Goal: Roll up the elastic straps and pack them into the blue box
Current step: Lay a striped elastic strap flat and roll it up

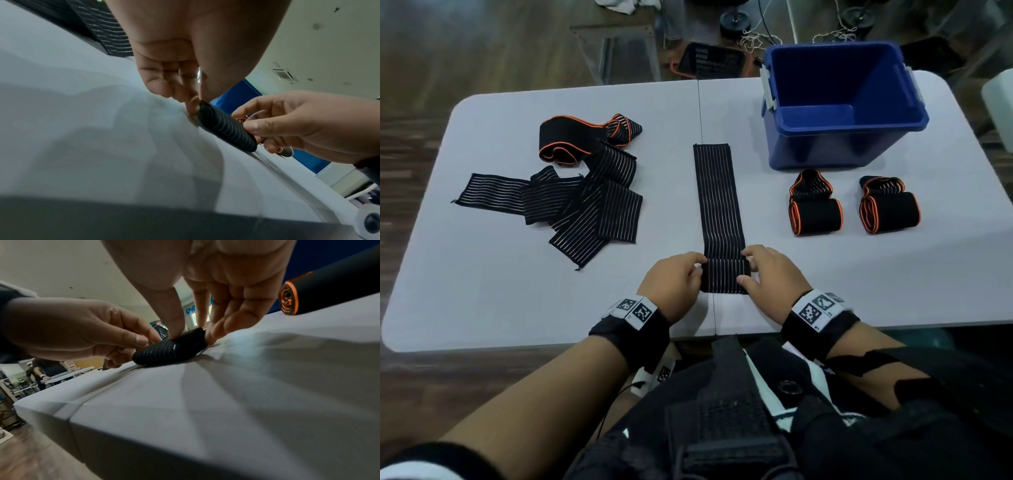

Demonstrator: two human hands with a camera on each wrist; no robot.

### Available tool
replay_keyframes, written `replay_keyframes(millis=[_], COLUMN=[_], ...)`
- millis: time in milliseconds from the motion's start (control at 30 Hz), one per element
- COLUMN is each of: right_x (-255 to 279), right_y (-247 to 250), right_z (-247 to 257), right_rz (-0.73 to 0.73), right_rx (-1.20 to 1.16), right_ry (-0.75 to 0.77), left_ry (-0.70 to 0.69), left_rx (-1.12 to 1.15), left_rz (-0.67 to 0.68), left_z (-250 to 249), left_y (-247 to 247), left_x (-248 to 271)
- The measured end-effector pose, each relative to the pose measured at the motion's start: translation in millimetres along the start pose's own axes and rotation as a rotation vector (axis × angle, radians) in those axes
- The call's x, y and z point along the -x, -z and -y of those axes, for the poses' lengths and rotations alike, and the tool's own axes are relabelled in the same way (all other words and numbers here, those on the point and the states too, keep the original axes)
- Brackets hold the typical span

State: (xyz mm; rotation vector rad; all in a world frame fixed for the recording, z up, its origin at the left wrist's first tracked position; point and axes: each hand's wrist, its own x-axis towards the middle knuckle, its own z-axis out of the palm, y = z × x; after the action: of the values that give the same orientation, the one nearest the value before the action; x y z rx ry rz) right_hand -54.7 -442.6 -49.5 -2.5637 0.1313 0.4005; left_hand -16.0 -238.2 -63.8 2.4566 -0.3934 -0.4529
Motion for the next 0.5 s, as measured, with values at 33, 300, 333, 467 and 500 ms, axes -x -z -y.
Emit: replay_keyframes(millis=[33, 300, 333, 467, 500], right_x=[2.8, 6.3, 4.4, -2.5, -3.2], right_y=[0.1, 5.7, 6.6, 10.9, 11.6], right_z=[0.0, -4.9, -5.6, -4.2, -3.8], right_rz=[0.013, 0.087, 0.094, 0.112, 0.104], right_rx=[0.016, 0.088, 0.043, -0.056, -0.063], right_ry=[0.007, 0.011, -0.017, -0.106, -0.121], left_ry=[-0.021, -0.026, -0.02, 0.008, 0.007], left_rx=[-0.021, -0.061, -0.037, 0.055, 0.067], left_rz=[0.003, 0.083, 0.072, 0.051, 0.053], left_z=[1.6, 9.4, 8.4, 2.9, 2.2], left_y=[0.6, 5.2, 5.3, 6.8, 7.1], left_x=[0.0, 1.2, 0.2, -0.9, -1.7])
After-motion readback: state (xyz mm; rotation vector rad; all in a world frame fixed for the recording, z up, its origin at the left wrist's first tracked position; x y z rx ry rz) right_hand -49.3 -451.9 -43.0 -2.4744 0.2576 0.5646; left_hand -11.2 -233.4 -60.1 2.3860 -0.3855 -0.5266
